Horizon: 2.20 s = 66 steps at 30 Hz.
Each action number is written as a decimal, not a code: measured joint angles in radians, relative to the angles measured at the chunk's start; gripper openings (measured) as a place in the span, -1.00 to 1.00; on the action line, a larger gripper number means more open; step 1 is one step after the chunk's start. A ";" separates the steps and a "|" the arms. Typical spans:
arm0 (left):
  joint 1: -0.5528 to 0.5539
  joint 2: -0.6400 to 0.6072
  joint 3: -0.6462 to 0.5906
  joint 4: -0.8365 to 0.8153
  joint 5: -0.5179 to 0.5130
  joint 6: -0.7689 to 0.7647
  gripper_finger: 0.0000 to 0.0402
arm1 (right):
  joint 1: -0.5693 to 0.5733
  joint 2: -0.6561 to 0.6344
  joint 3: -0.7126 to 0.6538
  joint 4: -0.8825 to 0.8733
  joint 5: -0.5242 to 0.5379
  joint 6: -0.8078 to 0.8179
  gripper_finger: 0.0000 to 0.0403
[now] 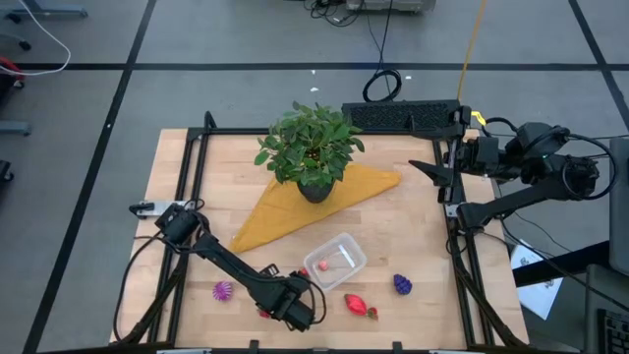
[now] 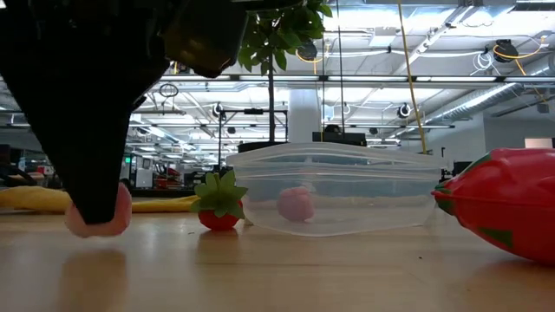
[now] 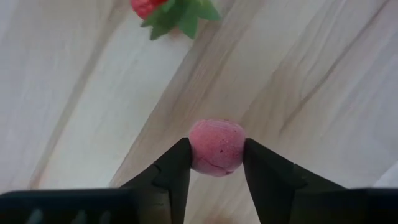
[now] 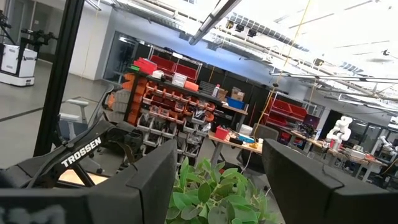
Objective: Pick and placing Produce into tupperware
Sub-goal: Put the lychee into the transparent bin
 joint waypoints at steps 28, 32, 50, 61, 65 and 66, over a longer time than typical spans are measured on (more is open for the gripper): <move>0.217 -0.177 0.051 0.056 0.009 0.379 -0.19 | 0.000 0.001 0.000 -0.007 0.000 -0.018 0.13; 0.188 -0.175 0.052 -0.030 -0.017 0.341 -0.17 | 0.000 0.001 0.000 -0.012 0.000 -0.023 0.13; -0.056 -0.177 0.003 -0.296 -0.044 -0.166 -0.21 | 0.000 0.001 0.000 -0.016 0.000 -0.025 0.13; -0.140 -0.177 -0.005 -0.259 0.027 -0.266 -0.21 | 0.000 0.001 0.000 -0.015 0.000 -0.020 0.13; -0.170 -0.177 -0.005 -0.225 0.030 -0.265 -0.17 | 0.000 0.001 0.000 -0.015 0.000 -0.020 0.13; -0.177 -0.177 -0.005 -0.221 0.031 -0.265 -0.15 | 0.000 0.002 0.000 -0.015 0.000 -0.020 0.13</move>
